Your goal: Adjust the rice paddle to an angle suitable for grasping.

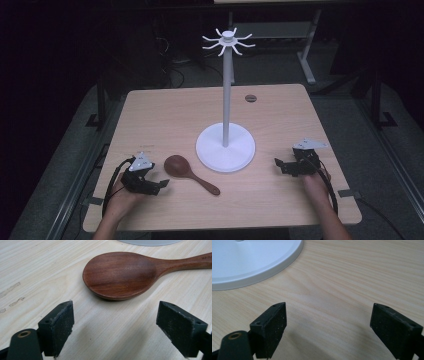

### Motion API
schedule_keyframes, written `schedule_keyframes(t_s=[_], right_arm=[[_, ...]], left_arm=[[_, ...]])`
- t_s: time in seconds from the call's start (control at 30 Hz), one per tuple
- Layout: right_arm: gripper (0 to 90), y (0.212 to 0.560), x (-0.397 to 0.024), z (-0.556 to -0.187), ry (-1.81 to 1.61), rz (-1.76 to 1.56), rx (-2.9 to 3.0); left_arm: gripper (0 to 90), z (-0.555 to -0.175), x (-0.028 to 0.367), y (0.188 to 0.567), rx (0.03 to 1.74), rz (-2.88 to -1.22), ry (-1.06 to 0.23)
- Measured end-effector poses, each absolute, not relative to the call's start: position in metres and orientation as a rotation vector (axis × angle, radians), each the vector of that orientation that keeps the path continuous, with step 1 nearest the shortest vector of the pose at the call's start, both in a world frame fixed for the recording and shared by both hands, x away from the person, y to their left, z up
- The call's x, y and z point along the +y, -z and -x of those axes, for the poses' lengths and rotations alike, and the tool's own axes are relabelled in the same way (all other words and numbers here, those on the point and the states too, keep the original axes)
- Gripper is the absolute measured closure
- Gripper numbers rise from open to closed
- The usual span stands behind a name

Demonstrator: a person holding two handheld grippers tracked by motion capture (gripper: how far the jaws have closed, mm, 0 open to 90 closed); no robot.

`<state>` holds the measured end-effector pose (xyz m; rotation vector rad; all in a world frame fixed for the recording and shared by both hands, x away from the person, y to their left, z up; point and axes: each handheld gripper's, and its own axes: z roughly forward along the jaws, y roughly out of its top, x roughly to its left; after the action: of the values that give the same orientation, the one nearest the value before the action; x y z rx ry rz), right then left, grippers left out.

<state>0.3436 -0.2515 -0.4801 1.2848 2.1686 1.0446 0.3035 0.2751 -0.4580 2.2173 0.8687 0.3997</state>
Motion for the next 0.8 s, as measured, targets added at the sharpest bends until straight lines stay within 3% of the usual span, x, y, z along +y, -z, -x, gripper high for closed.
schedule_keyframes(t_s=[0.4, 0.47, 0.7, 0.8], right_arm=[[13.2, 0.48, -0.252, -0.343, -1.05, -1.271, 2.18], [13.2, 0.48, -0.253, -0.343, -1.06, -1.275, 2.176], [13.2, 0.48, -0.252, -0.343, -1.051, -1.265, 2.177], [13.2, 0.48, -0.252, -0.344, -1.046, -1.275, 2.176]], left_arm=[[26.7, -0.307, 0.272, 0.45, 0.881, -2.183, -0.361], [33.2, -0.31, 0.27, 0.447, 0.859, -2.198, -0.363], [43.4, -0.317, 0.265, 0.434, 0.877, -2.176, -0.35], [52.7, -0.323, 0.26, 0.427, 0.901, -2.157, -0.328]])
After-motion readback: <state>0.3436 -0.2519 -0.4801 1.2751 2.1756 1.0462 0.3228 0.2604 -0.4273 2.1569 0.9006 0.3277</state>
